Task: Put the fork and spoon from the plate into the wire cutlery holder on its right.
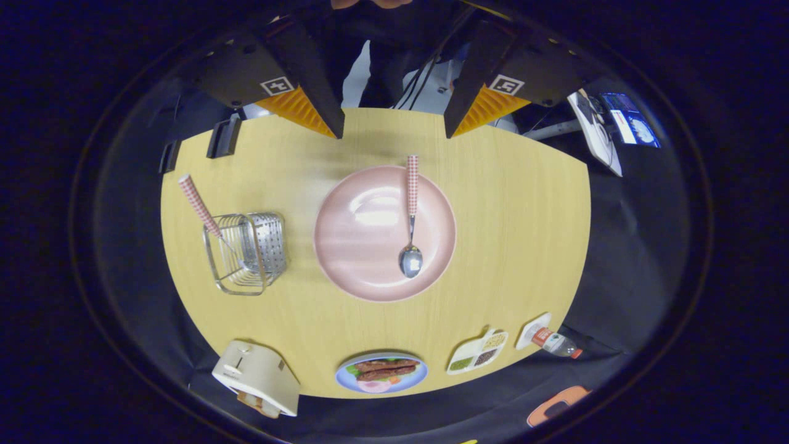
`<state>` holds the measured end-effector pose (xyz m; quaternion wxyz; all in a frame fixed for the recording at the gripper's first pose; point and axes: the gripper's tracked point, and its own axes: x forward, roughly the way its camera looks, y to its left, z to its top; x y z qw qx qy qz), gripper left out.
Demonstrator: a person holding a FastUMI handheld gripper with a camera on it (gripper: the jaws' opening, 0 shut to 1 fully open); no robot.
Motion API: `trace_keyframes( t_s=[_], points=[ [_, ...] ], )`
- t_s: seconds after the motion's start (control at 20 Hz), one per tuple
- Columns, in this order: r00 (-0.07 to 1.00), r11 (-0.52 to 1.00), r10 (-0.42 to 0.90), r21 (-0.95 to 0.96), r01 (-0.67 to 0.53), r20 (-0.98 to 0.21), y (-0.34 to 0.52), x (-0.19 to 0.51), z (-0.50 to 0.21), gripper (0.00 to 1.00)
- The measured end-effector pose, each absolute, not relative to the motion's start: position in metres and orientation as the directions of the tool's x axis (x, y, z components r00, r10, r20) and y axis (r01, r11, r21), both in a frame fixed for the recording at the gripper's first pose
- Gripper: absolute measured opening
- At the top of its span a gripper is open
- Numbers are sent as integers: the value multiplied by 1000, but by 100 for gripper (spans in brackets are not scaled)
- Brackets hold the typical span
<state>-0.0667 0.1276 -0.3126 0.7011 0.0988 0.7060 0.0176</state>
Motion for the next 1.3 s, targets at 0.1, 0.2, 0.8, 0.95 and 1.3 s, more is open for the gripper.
trace_keyframes(
  t_s=[0.1,0.2,0.8,0.95,1.3],
  points=[
    [-11,979,178,176,107,-984,142,-65,-325,98],
    [-26,982,165,162,98,-986,153,-64,-338,98],
    [-138,983,109,86,163,-984,166,-62,-411,77],
    [-151,982,107,81,168,-983,169,-58,-417,67],
    [-182,982,88,54,180,-979,164,-60,-421,42]
  ],
)
